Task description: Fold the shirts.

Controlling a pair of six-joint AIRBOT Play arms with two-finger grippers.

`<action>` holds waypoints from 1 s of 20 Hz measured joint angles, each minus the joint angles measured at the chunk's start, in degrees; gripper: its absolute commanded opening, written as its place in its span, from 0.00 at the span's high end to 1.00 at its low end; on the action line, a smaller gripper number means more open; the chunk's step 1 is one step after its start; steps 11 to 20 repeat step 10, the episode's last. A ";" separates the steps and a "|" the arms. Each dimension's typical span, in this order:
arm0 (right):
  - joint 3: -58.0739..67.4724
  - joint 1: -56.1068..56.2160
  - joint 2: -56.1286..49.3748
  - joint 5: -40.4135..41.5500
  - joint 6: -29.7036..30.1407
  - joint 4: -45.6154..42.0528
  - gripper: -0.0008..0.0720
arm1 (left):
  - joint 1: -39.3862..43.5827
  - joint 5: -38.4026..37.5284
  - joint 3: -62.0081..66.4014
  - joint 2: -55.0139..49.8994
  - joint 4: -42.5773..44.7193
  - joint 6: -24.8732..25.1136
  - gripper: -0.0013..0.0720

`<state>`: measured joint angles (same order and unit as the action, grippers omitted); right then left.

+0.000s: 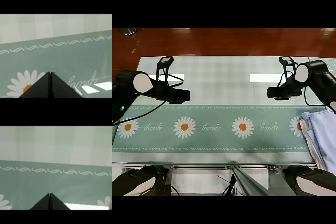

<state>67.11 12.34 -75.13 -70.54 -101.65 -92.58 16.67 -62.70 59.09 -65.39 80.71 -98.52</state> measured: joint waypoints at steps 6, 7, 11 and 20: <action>0.00 0.04 -0.37 -2.40 -0.02 -0.68 0.96 | -0.46 -0.28 -0.07 -0.11 0.28 0.20 0.95; 0.00 0.04 -0.42 -2.54 -0.02 -0.79 0.96 | -0.50 -0.31 -0.07 -0.11 0.28 0.22 0.95; 0.00 0.04 -0.42 -2.75 -0.02 -0.87 0.96 | -0.52 -0.33 -0.07 -0.13 0.31 0.22 0.95; 0.00 0.04 -0.42 -2.75 -0.02 -0.87 0.96 | -0.52 -0.33 -0.07 -0.13 0.31 0.22 0.95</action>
